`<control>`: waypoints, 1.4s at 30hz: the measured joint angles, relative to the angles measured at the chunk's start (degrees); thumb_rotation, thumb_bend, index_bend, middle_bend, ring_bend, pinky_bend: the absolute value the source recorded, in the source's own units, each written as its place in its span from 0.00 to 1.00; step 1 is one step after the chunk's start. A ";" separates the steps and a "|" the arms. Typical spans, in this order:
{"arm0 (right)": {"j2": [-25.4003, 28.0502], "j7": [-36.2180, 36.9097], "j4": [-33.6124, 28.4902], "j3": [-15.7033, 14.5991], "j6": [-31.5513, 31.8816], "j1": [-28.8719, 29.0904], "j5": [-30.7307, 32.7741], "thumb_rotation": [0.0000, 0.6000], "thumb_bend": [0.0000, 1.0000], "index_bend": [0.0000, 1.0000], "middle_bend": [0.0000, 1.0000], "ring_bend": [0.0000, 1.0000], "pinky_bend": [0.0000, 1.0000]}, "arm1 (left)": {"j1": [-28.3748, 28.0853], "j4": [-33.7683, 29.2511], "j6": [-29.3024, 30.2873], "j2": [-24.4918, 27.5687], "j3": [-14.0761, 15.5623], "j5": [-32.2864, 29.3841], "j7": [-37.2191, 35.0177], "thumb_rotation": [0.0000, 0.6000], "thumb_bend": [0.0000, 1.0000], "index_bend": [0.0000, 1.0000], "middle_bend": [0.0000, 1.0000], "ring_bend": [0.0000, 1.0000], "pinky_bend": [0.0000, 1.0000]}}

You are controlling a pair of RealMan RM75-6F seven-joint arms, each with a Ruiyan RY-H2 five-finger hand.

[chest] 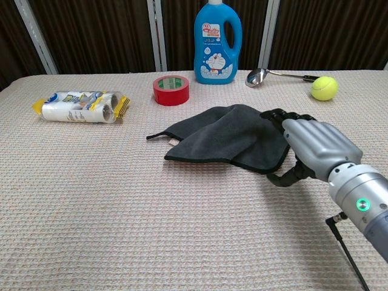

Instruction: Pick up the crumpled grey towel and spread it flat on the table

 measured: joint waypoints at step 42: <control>-10.93 7.49 24.24 1.87 -0.55 7.67 1.55 1.00 0.30 0.00 0.00 0.00 0.05 | -0.19 0.90 -0.70 -0.85 -0.67 -2.31 -0.06 1.00 0.00 0.00 0.00 0.00 0.01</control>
